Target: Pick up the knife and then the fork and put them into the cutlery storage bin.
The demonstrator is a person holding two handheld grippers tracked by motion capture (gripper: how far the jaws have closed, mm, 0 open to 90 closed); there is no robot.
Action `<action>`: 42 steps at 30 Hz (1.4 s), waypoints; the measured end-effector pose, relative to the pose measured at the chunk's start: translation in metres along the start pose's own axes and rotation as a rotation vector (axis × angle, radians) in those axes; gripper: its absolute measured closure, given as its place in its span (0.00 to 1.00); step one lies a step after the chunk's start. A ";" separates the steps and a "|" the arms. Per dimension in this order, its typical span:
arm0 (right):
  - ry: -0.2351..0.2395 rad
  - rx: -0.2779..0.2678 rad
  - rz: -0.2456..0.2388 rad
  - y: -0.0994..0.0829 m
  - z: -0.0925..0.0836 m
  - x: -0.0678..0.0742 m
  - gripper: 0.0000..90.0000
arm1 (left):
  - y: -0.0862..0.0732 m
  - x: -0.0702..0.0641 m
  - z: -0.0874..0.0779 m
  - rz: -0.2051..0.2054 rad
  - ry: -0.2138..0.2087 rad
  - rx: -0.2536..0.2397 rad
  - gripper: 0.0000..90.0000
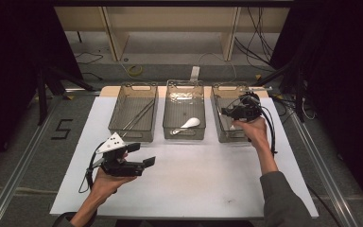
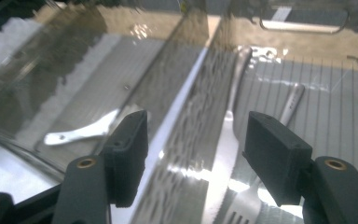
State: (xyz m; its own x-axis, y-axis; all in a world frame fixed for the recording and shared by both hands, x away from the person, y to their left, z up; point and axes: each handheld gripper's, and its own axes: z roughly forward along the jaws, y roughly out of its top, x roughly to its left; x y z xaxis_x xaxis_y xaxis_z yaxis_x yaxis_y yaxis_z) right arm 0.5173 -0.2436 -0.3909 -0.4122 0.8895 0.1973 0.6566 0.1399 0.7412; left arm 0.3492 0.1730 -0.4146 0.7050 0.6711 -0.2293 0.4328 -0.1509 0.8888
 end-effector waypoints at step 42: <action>0.242 -0.153 -0.186 -0.090 -0.055 0.083 0.32 | 0.000 -0.001 0.001 -0.010 -0.007 -0.003 0.17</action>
State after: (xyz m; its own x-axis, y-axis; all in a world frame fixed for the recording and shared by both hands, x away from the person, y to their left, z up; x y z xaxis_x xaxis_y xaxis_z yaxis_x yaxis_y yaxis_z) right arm 0.3894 -0.2069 -0.4057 -0.6660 0.7232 0.1829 0.4615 0.2069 0.8627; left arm 0.3491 0.1719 -0.4149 0.7045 0.6674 -0.2413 0.4386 -0.1421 0.8874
